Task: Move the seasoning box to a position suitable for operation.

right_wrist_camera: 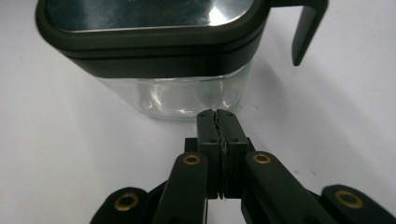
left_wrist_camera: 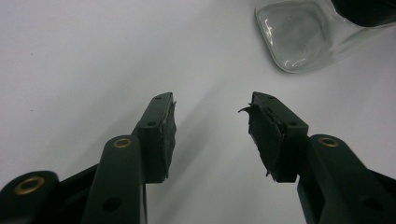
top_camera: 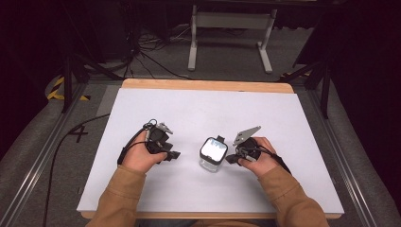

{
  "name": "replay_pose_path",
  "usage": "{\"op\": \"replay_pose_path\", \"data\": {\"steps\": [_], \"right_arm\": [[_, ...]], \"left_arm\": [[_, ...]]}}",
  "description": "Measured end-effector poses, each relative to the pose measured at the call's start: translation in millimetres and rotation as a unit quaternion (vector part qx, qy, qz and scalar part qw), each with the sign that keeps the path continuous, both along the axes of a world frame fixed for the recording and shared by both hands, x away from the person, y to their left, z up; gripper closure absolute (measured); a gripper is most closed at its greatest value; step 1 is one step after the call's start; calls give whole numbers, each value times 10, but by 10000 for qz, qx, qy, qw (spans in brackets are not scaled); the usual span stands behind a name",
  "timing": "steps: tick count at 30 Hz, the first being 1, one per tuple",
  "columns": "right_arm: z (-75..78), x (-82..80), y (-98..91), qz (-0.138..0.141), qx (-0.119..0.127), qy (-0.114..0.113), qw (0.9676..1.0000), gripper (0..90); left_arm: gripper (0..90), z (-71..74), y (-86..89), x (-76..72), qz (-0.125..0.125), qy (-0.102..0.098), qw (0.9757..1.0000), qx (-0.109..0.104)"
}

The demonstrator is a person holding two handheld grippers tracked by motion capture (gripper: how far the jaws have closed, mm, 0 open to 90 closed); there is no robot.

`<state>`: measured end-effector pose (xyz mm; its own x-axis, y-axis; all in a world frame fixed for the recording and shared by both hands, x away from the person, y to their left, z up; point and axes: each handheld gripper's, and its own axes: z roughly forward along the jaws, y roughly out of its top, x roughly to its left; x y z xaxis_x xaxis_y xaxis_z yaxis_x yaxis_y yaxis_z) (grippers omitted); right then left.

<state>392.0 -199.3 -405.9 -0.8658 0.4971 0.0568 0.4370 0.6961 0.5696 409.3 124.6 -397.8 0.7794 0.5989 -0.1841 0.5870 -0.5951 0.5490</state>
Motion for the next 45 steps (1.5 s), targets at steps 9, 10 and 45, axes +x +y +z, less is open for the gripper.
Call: {"op": "replay_pose_path", "data": {"steps": [9, 10, 45], "right_arm": [[-46, 61, 12, -270, 61, -334, 9991, 900], [-46, 72, 6, -305, 118, -403, 9987, 900], [84, 32, -434, -810, 533, -465, 9942, 900]], "left_arm": [[595, -27, -43, -4, -32, 57, 10000, -28], [617, -36, -69, 1, -91, 38, 9999, -91], [898, -244, -624, -1, -695, 97, 9969, -345]]}}
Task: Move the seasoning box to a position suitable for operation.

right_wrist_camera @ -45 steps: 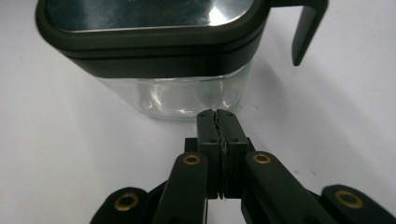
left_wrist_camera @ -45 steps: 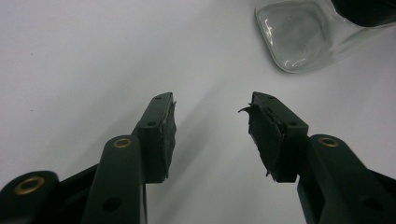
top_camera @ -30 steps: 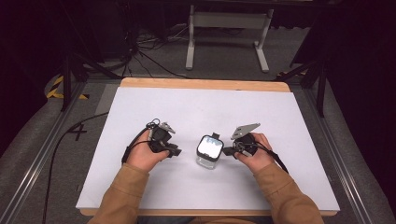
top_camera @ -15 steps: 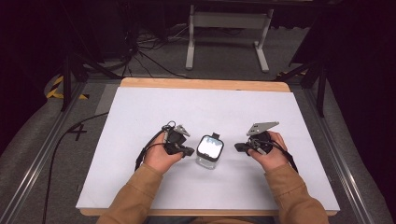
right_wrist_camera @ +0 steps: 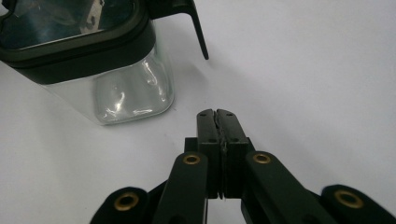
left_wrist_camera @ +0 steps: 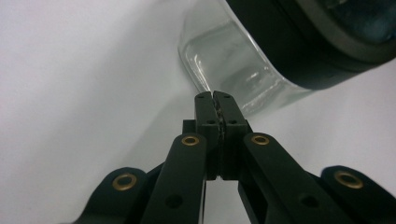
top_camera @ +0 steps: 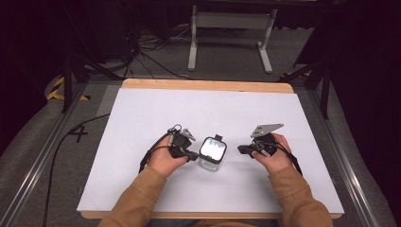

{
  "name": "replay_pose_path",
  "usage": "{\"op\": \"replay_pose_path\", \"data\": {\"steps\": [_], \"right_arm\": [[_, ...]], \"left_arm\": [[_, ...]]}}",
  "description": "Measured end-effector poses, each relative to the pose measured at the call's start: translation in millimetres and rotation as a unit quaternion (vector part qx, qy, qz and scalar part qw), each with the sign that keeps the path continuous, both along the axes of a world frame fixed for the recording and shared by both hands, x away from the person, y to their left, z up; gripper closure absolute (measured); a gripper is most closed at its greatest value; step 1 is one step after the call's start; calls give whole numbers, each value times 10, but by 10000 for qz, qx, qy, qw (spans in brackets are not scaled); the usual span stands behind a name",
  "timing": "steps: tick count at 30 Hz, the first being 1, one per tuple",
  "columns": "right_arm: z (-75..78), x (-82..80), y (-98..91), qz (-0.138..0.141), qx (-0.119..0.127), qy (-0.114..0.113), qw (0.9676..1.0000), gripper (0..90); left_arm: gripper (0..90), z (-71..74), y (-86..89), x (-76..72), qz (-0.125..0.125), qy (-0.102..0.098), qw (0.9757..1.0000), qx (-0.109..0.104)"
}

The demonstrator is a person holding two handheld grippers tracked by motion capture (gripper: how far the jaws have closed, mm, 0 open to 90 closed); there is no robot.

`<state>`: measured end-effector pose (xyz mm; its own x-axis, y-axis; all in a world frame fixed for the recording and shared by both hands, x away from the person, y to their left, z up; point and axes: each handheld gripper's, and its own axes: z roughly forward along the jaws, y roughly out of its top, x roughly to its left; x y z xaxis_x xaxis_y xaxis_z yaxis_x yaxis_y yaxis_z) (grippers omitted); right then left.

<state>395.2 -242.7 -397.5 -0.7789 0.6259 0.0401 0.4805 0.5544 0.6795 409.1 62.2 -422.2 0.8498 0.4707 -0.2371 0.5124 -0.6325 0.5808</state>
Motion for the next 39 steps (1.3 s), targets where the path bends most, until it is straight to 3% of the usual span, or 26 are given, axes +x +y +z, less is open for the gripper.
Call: {"op": "replay_pose_path", "data": {"steps": [2, 13, 23, 28, 29, 31, 34, 39], "right_arm": [[-12, 5, 0, 0, 13, 22, 10000, 900], [-7, -2, -30, -21, 52, 29, 10000, 900], [-2, -22, -81, -96, 94, 48, 9999, 900], [1, -30, -112, -143, 107, 25, 9998, 900], [3, -31, -127, -139, 96, 15, 9999, 900], [5, -53, -162, -214, 127, 0, 9997, 900], [5, -83, -205, -269, 132, 4, 9995, 900], [-2, -166, -296, -414, 135, -13, 9991, 900]], "left_arm": [[898, 4, -28, -16, -135, 122, 9998, -8], [891, 27, -150, -76, -462, 218, 9986, 152], [874, 23, -193, -84, -525, 286, 9982, 90], [828, 121, -104, -54, -401, 176, 9990, 37], [828, 164, -77, -45, -374, 115, 9992, 11], [816, 279, -21, -33, -271, -5, 9993, -243], [815, 375, 10, -18, -268, -139, 9990, -334], [818, 544, 17, 29, -225, -397, 9958, -799]]}}
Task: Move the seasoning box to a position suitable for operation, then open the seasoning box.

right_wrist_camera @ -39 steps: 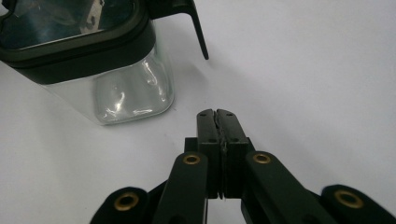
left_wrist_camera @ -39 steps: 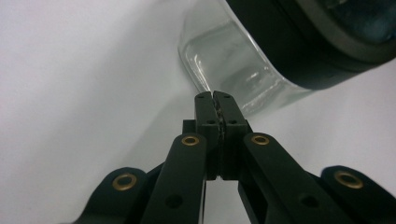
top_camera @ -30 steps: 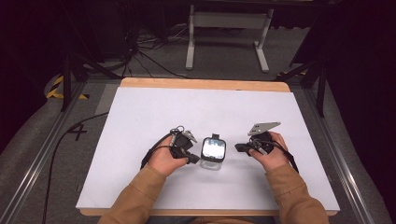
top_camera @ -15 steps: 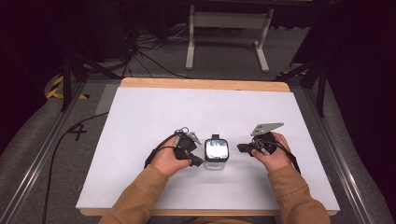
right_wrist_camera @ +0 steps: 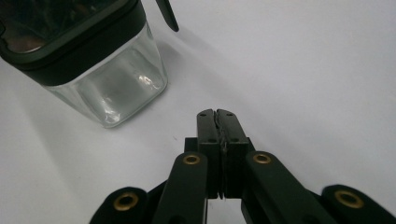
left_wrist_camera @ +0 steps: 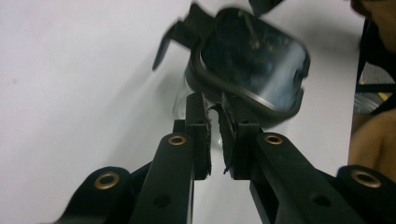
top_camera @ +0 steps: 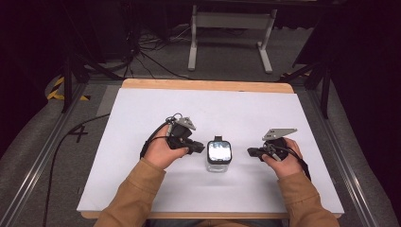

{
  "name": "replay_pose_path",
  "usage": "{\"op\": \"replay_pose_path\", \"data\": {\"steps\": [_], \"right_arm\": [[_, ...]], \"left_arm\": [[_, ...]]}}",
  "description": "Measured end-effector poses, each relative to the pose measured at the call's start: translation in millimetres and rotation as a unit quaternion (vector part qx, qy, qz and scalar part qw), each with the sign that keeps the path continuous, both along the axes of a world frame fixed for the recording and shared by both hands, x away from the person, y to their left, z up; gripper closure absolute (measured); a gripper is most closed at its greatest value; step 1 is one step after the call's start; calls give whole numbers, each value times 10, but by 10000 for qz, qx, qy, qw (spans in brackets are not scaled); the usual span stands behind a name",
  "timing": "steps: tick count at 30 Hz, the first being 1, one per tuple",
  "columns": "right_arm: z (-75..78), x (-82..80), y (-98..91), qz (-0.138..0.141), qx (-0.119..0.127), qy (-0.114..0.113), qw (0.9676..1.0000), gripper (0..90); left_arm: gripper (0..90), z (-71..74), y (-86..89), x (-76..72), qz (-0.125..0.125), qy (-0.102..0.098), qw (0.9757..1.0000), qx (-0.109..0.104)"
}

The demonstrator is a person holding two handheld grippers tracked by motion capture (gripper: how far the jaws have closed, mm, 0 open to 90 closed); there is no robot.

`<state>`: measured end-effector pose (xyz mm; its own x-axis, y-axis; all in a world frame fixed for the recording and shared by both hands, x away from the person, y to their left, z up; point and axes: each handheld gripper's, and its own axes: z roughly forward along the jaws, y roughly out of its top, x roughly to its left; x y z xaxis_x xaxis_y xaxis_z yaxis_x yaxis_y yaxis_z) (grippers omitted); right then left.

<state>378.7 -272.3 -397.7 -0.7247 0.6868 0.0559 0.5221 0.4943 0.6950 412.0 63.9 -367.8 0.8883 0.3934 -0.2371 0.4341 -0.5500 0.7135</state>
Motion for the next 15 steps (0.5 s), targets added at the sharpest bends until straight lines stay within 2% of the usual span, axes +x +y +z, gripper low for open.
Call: {"op": "replay_pose_path", "data": {"steps": [3, 6, 9, 15], "right_arm": [[4, -52, -47, -81, -4, -1, 10000, 900], [-9, -89, -90, -128, -3, 1, 9999, 900], [-30, -124, -122, -182, -36, 17, 9998, 900], [-43, -185, -158, -259, -38, 4, 9997, 900]], "left_arm": [[796, 54, -31, 22, 35, -95, 9995, -285], [797, 92, -88, 57, 41, -214, 9988, -431], [805, 106, -127, 89, 18, -284, 9983, -506], [815, 85, -194, 170, 30, -291, 9971, -700]]}}
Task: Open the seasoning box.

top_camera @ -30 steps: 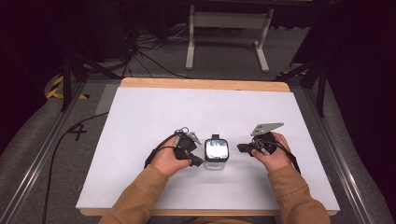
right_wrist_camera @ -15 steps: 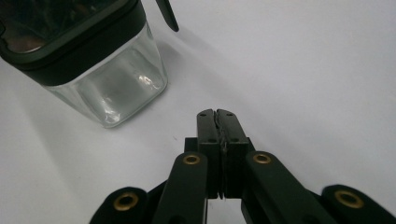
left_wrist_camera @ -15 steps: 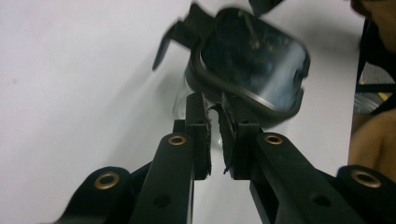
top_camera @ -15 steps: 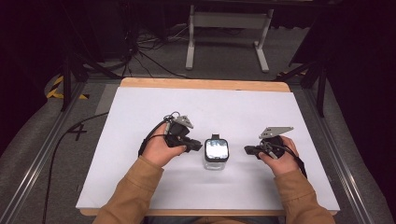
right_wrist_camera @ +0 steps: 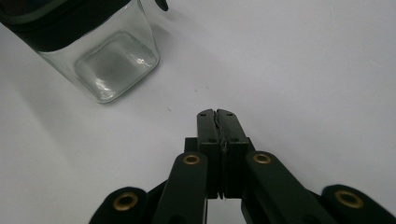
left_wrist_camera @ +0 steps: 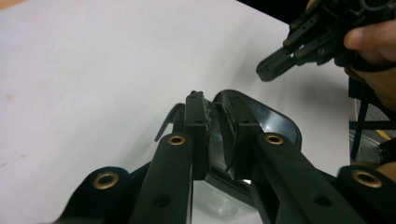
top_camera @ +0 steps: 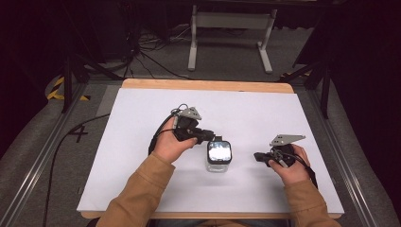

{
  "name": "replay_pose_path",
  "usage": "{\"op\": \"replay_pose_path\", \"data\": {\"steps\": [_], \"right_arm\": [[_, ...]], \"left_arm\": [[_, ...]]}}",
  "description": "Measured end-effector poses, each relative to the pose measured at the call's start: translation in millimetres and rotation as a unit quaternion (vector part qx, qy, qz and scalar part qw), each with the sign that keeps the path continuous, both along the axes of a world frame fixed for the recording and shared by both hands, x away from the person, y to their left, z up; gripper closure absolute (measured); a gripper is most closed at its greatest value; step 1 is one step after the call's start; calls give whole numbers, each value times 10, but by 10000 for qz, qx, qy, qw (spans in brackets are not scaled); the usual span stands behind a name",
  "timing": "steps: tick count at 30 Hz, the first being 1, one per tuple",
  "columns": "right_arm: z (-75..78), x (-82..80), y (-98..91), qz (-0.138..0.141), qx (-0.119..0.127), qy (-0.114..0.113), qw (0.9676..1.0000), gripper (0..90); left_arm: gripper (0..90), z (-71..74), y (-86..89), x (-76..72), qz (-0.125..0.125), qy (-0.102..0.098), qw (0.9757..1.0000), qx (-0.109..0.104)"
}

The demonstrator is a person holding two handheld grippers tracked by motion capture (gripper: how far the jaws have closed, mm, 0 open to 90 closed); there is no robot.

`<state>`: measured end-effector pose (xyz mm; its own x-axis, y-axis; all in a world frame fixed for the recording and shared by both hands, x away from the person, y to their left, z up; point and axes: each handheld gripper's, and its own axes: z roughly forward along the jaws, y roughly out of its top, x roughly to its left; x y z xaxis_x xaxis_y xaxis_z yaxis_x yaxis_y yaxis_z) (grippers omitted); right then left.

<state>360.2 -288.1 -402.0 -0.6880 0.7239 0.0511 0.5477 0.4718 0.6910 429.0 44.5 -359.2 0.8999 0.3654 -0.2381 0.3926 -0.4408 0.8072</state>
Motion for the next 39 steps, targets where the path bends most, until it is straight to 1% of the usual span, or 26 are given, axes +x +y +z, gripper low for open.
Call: {"op": "replay_pose_path", "data": {"steps": [1, 2, 3, 4, 7, 8, 9, 10, 11, 12, 13, 14, 15, 16, 17, 19, 21, 23, 25, 30, 31, 35, 39], "right_arm": [[-8, -12, -6, -16, -7, 16, 10000, 900], [-14, -25, -10, -42, 19, 44, 10000, 900], [-14, -25, -10, -42, 19, 44, 10000, 900], [-23, -47, -15, -53, 21, 50, 10000, 900], [-23, -58, -15, -35, 14, 34, 10000, 900], [-25, -64, -14, -33, 25, 33, 10000, 900], [-32, -67, -18, -23, -10, 20, 10000, 900], [-40, -73, -21, -42, -12, 47, 10000, 900], [-49, -79, -25, -62, 16, 53, 10000, 899], [-55, -82, -32, -56, -4, 52, 10000, 900], [-57, -85, -36, -64, -5, 55, 10000, 900], [-56, -89, -41, -76, 4, 61, 10000, 899], [-56, -89, -41, -76, 4, 61, 10000, 899], [-53, -96, -47, -105, 28, 64, 9999, 899], [-55, -96, -54, -100, 10, 58, 9999, 899], [-62, -96, -59, -111, 2, 52, 9999, 899], [-66, -93, -56, -91, -16, 49, 9999, 899], [-70, -96, -30, -64, -6, 81, 9999, 899], [-70, -95, -13, -28, -8, 64, 10000, 899], [-68, -96, -3, -12, 3, 66, 10000, 899], [-71, -97, -2, -9, -2, 79, 10000, 898], [-68, -99, 9, 7, 1, 70, 10000, 898], [-43, -122, 72, 105, 32, 36, 9999, 898]], "left_arm": [[810, -21, -22, 16, -26, 35, 10000, -70], [805, -59, -45, 48, -122, 46, 9998, -140], [801, -59, -45, 48, -122, 46, 9998, -140], [801, -107, -72, 82, -117, 63, 9997, -190], [813, -134, -100, 111, -62, 63, 9997, -221], [813, -147, -121, 124, -49, 26, 9995, -299], [823, -155, -135, 137, -6, 13, 9996, -298], [828, -167, -145, 153, 26, 31, 9995, -318], [833, -178, -149, 170, 8, 72, 9995, -301], [835, -201, -160, 181, 13, 117, 9994, -335], [837, -220, -171, 192, 27, 155, 9993, -324], [838, -243, -184, 207, 27, 182, 9995, -271], [840, -243, -184, 207, 27, 182, 9995, -271], [840, -255, -194, 213, 13, 234, 9992, -323], [844, -252, -196, 214, 15, 251, 9993, -294], [848, -254, -205, 209, 19, 250, 9991, -328], [857, -249, -206, 201, 34, 256, 9992, -303], [870, -243, -203, 197, 103, 173, 9992, -337], [872, -239, -193, 197, 108, 190, 9993, -307], [878, -250, -196, 204, 110, 260, 9989, -369], [884, -247, -198, 202, 94, 230, 9991, -346], [891, -243, -202, 193, 120, 232, 9991, -321], [892, -242, -203, 190, 144, 248, 9991, -313]]}}
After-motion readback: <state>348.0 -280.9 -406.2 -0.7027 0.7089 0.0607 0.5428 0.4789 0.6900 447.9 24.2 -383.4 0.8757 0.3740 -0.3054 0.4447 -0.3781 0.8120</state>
